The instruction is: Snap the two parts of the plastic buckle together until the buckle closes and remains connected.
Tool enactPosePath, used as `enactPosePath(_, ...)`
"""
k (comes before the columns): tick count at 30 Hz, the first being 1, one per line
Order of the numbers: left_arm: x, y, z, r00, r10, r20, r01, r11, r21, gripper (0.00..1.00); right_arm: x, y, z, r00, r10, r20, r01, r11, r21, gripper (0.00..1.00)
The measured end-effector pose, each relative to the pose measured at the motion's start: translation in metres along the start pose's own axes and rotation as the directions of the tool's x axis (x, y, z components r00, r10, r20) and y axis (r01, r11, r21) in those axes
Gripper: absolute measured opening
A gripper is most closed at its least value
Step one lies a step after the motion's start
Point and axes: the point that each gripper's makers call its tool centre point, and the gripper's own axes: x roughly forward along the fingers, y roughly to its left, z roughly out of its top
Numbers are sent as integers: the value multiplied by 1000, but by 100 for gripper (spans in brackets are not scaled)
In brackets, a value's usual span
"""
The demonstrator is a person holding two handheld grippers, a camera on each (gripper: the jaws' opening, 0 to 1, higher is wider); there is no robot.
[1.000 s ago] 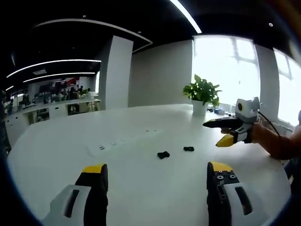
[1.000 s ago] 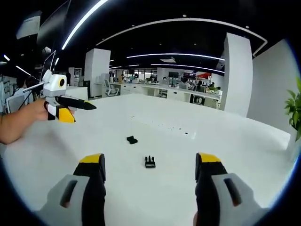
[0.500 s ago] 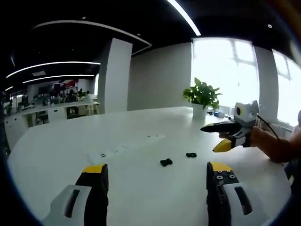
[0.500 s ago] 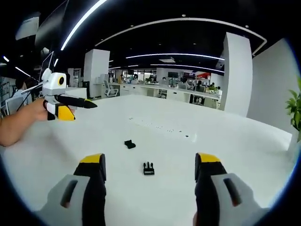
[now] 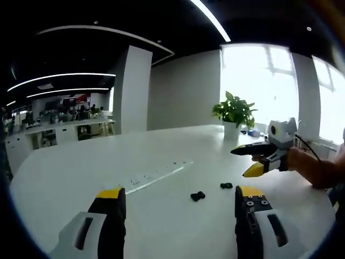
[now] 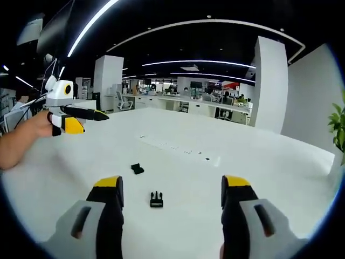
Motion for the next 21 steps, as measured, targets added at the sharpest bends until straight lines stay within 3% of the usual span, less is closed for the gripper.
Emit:
enactPosePath(7, 7, 3, -1, 1000, -7, -14, 7, 1000, 5, 84, 6, -7, 3, 1000, -3, 3, 2, 1000, 13, 75)
enactPosePath(12, 9, 6, 5, 1000, 0, 8, 0, 1000, 0, 83, 11, -11, 9, 1000, 1, 7, -1, 1000, 8, 75)
enactPosePath(21, 25, 11, 0, 1000, -6, -3, 6, 1000, -14, 83, 21, -17, 21, 1000, 13, 23, -13, 1000, 6, 73)
